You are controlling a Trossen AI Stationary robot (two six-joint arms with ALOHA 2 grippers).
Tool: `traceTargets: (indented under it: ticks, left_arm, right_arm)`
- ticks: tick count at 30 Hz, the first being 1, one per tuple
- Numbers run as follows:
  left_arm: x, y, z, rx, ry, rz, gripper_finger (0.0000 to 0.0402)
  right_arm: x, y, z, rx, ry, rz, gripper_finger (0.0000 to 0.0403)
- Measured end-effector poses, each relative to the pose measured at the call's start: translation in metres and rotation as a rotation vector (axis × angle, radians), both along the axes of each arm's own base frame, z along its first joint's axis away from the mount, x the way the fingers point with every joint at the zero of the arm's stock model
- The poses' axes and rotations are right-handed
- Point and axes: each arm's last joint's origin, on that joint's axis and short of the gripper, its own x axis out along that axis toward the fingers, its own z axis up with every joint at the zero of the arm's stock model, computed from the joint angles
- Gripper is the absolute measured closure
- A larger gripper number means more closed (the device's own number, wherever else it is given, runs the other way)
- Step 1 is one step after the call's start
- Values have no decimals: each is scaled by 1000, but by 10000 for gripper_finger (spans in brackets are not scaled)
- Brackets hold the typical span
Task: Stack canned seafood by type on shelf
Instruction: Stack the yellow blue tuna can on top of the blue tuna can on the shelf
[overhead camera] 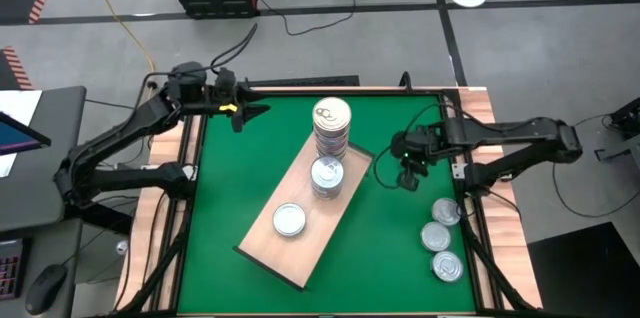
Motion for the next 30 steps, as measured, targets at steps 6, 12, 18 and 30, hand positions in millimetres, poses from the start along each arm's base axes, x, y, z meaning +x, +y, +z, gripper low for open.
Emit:
traceTargets:
  ticks: [6,12,18,30]
  left_arm:
    - [-2,-1,1,-36,-15,9,158]
    - [-2,-1,1,-72,-21,21,158]
    - [-2,0,1,-84,-23,57,158]
    - [-3,3,0,-76,-16,188,158]
  right_arm:
    - [-11,-39,-42,197,45,-270,341]
    - [-36,-76,-82,290,67,-465,289]
    - [-55,-103,-86,293,49,-560,206]
    - [-88,-139,-86,300,-9,-630,228]
